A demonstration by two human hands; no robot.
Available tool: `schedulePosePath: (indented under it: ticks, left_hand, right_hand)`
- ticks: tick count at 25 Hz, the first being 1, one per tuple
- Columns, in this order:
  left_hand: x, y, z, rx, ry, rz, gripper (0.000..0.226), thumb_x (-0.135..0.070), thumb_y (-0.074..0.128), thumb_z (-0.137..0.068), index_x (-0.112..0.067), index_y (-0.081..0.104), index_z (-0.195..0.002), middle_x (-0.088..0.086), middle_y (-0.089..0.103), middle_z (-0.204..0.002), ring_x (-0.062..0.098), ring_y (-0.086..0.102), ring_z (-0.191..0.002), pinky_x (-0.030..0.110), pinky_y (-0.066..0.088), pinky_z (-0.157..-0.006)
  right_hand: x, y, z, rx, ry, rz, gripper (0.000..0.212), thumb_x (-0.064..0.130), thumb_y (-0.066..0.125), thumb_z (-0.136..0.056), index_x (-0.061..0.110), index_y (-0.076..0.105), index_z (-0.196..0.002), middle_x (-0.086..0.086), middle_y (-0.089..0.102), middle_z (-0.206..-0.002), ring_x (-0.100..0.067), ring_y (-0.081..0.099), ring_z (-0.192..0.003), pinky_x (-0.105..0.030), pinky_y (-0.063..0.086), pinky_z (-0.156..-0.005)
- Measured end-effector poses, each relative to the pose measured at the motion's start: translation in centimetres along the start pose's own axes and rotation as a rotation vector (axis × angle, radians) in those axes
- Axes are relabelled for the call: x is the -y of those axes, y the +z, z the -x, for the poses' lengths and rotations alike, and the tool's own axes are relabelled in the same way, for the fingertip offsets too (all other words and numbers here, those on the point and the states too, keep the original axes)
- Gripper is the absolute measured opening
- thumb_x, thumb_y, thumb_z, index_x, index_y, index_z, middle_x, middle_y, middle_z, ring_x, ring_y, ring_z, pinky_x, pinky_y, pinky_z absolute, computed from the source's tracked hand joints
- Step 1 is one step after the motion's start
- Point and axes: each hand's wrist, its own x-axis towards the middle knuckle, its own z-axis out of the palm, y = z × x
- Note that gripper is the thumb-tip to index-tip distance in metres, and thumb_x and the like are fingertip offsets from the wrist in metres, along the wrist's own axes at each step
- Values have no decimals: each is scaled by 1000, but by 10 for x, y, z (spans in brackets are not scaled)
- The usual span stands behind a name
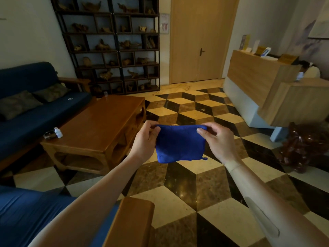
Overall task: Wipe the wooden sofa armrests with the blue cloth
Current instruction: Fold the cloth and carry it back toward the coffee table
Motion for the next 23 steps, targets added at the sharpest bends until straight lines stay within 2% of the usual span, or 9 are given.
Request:
schedulePosePath:
  ticks: [4, 8, 13, 16, 23]
  left_hand:
    - [18, 22, -62, -51, 3, -20, 16, -20, 40, -106, -27, 52, -114, -6, 60, -98, 17, 62, -87, 37, 55, -72]
    - [30, 55, -126, -99, -10, -19, 17, -18, 40, -106, -26, 54, -113, -6, 61, -101, 10, 59, -85, 23, 45, -70]
    - [32, 96, -206, -178, -33, -18, 17, -18, 41, -106, -26, 54, -113, -4, 61, -102, 12, 59, -87, 26, 45, -71]
    - [39, 114, -248, -199, -42, -14, 16, -19, 41, -106, -26, 55, -112, -4, 62, -103, 14, 59, -90, 29, 47, -75]
    - [80, 128, -352, -207, -45, -39, 17, -20, 42, -106, -22, 56, -115, -6, 62, -102, 9, 59, -89, 25, 45, -74]
  right_hand:
    - [-37, 12, -58, 2, -5, -14, 21, 26, 66, -94, 14, 70, -111, 7, 69, -94, 2, 62, -88, -8, 44, -73]
    - [-83, 14, -125, 8, -39, -30, 21, 28, 65, -94, 15, 71, -110, 4, 72, -95, -5, 65, -90, -9, 45, -74]
    - [-131, 7, -215, 51, -78, -14, 23, 32, 65, -94, 17, 70, -110, 5, 72, -95, -11, 66, -91, -25, 53, -80]
    - [-156, 9, -259, 61, -91, -22, 22, 32, 65, -94, 17, 70, -109, 5, 71, -96, -11, 66, -92, -27, 53, -81]
    - [-205, 44, -351, 88, -62, -62, 19, 29, 64, -95, 17, 70, -108, 2, 72, -98, -12, 65, -95, -28, 53, -84]
